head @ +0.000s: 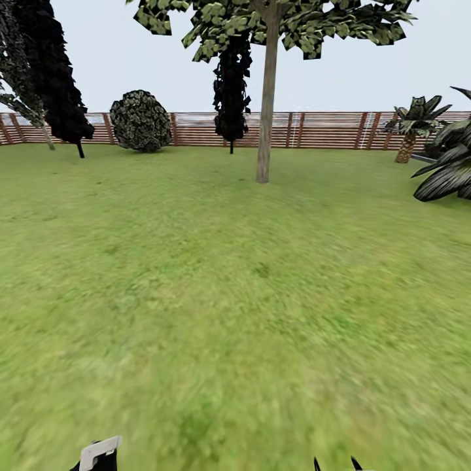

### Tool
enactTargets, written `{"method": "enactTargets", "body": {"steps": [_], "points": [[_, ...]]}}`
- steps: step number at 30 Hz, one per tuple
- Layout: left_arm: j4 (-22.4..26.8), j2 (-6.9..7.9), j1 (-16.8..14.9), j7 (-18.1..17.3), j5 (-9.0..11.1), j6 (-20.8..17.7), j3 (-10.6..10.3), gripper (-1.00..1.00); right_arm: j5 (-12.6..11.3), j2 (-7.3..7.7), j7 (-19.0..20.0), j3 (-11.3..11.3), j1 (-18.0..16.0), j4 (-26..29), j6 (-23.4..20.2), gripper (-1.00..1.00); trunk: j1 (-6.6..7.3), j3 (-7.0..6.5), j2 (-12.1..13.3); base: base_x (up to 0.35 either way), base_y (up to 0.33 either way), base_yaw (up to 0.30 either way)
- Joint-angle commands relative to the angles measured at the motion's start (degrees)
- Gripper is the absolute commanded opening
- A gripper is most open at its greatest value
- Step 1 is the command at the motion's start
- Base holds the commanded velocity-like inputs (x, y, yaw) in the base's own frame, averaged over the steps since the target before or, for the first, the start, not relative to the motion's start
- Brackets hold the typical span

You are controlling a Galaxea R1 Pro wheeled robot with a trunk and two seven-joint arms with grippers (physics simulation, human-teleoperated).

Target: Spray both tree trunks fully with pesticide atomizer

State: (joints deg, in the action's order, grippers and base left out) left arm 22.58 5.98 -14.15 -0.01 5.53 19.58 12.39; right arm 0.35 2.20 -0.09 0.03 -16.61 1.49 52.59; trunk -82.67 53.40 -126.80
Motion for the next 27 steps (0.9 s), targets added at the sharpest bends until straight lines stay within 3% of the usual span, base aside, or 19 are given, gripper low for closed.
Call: {"method": "enactTargets", "body": {"steps": [1,27], "points": [[0.0,0.0,0.0,0.0,0.0,0.0,0.0,-1.0,0.0,0.01,0.0,0.0,0.0,0.0,0.0,1.0,0.0,0.0,0.0,0.34,0.0,0.0],[0.0,0.0,0.0,-0.1,0.0,0.0,0.0,-1.0,0.0,0.0,0.0,0.0,0.0,0.0,0.0,1.0,0.0,0.0,0.0,0.34,0.0,0.0]]}}
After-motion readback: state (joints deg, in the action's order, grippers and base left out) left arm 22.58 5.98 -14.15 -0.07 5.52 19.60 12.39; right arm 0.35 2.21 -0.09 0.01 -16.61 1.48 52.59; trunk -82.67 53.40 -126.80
